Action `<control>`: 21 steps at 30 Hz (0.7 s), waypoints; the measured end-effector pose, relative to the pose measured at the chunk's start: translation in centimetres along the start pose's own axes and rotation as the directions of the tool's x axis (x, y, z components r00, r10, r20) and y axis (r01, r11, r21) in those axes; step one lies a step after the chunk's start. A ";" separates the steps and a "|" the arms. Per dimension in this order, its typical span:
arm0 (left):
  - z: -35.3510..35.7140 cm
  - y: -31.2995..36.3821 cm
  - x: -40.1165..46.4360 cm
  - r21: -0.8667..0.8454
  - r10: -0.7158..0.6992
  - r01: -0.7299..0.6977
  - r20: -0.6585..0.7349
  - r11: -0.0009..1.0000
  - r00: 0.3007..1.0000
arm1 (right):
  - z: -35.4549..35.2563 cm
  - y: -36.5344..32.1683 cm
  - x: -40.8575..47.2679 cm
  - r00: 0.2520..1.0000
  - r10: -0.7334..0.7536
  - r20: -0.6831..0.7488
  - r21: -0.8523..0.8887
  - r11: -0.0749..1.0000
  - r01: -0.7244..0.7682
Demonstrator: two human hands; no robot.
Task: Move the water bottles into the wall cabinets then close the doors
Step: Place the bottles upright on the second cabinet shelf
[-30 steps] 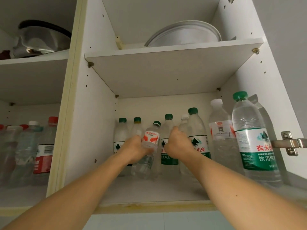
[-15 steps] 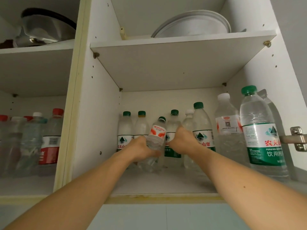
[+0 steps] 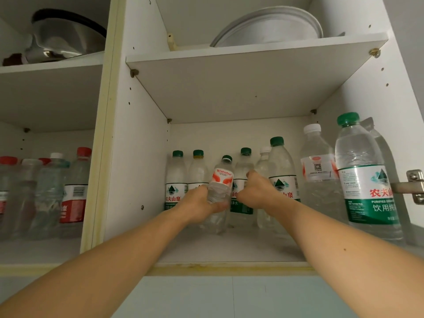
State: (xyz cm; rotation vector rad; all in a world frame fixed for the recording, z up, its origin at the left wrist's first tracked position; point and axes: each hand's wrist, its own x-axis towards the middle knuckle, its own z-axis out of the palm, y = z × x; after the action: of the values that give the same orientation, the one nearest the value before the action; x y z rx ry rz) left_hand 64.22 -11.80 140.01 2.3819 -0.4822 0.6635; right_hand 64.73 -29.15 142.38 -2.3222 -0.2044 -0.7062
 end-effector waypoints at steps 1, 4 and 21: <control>-0.1 0.1 -0.1 -0.027 -0.009 0.009 0.017 1.000 1.000 | 0.0 0.0 -0.1 1.000 -0.001 0.010 0.005 1.000 0.001; -0.3 0.1 -0.3 -0.175 -0.048 0.066 0.106 0.982 0.993 | -0.1 -0.3 -0.4 0.999 0.003 0.054 0.013 1.000 -0.003; -0.3 0.2 -0.2 0.335 0.146 -0.150 0.037 0.930 0.989 | 1.2 -0.3 0.8 0.978 -0.190 0.085 0.255 0.953 0.163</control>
State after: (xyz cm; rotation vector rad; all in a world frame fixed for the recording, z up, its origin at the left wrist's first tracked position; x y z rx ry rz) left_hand 63.87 -11.74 140.15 2.6896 -0.5991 0.8599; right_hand 65.85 -28.13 142.25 -2.1205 -0.5261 -0.6027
